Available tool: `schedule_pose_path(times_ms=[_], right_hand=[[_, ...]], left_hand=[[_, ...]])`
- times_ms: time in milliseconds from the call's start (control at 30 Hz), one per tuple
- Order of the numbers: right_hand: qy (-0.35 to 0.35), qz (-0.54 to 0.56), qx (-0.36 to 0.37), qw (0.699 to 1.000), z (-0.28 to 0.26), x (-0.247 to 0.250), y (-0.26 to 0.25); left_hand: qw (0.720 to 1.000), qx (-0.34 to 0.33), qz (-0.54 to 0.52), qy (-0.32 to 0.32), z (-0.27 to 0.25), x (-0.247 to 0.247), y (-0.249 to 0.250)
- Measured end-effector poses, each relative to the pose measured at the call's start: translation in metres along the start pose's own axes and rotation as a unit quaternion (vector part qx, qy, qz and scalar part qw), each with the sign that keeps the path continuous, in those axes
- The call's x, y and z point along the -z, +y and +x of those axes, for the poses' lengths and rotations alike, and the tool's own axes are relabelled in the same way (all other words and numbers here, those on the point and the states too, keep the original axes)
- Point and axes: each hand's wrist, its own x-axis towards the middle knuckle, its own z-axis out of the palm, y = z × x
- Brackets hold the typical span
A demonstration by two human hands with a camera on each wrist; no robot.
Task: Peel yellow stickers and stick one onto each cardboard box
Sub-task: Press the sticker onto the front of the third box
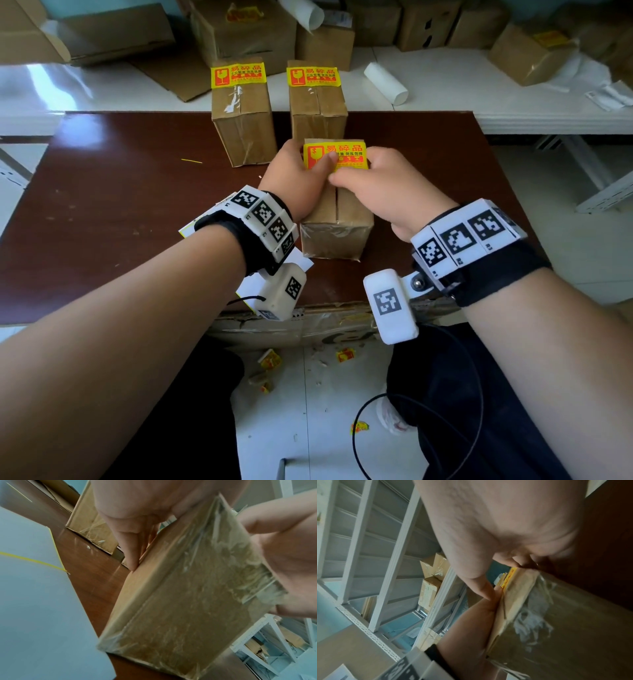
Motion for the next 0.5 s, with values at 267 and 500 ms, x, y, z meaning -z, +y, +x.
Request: schedule_pose_path(times_ms=[267, 500], right_hand=[[0.155, 0.032, 0.097, 0.983, 0.024, 0.008, 0.009], [0.198, 0.029, 0.155, 0.968, 0.031, 0.026, 0.023]], left_hand=[[0.980, -0.153, -0.127, 0.032, 0.004, 0.012, 0.001], [0.969, -0.183, -0.162, 0.020, 0.008, 0.014, -0.002]])
